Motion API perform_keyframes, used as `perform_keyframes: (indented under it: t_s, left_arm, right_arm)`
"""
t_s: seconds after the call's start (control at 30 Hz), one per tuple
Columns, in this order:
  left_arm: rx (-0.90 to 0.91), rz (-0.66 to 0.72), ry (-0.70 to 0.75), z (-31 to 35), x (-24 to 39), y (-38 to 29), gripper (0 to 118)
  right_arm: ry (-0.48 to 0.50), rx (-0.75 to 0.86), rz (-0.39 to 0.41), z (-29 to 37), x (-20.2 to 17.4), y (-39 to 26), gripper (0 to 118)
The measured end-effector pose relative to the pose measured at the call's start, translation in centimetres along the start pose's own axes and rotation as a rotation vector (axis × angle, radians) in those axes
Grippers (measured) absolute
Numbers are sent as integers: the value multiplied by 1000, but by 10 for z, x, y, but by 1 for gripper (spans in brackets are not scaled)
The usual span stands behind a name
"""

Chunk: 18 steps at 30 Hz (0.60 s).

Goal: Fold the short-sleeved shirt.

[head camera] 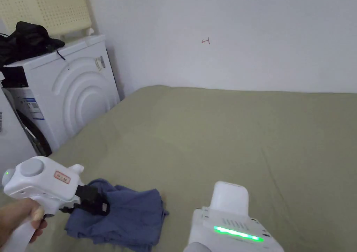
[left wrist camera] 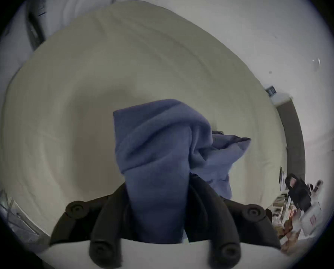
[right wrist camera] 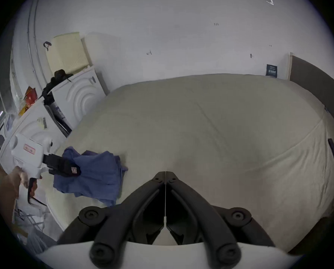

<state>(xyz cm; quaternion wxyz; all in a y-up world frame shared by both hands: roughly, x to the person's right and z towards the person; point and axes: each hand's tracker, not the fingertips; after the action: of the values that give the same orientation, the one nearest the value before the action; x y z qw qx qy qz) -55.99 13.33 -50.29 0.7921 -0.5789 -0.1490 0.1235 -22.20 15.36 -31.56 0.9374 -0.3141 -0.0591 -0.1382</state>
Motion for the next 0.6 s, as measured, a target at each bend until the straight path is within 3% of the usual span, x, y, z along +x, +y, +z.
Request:
perform_keyframes:
  t_s: [0.03,0.07,0.1,0.13,0.17,0.33,0.43,0.6]
  left_arm:
    - [-2,29,47,-1,-8,1,39]
    - [15,34,102,-3,-13,-1,74]
    - [17,21,158,-1,-20,-2,99]
    - [37,44,208,7,-21,-5,109]
    - [47,46,182,17,-28,-6,107]
    - [268,82,282,87,-4,-25,82]
    - [446,-35,330,102,52,-54,12]
    - [617,-224,279,81,186,-131,0]
  right_arm:
    - [22,-7,8,-2,-9,-4,0]
    - [59,-32,27,-4,-14,-7,0]
    - [103,-54,41,-5,-18,-10,0]
    - [126,-79,57,-6,-18,-12,0]
    - [140,-87,60,-6,-15,-14,0]
    - [105,-49,60,11,24,-14,0]
    - [69,-17,46,29,62,-8,0]
    - [38,85,44,68,143,3,0]
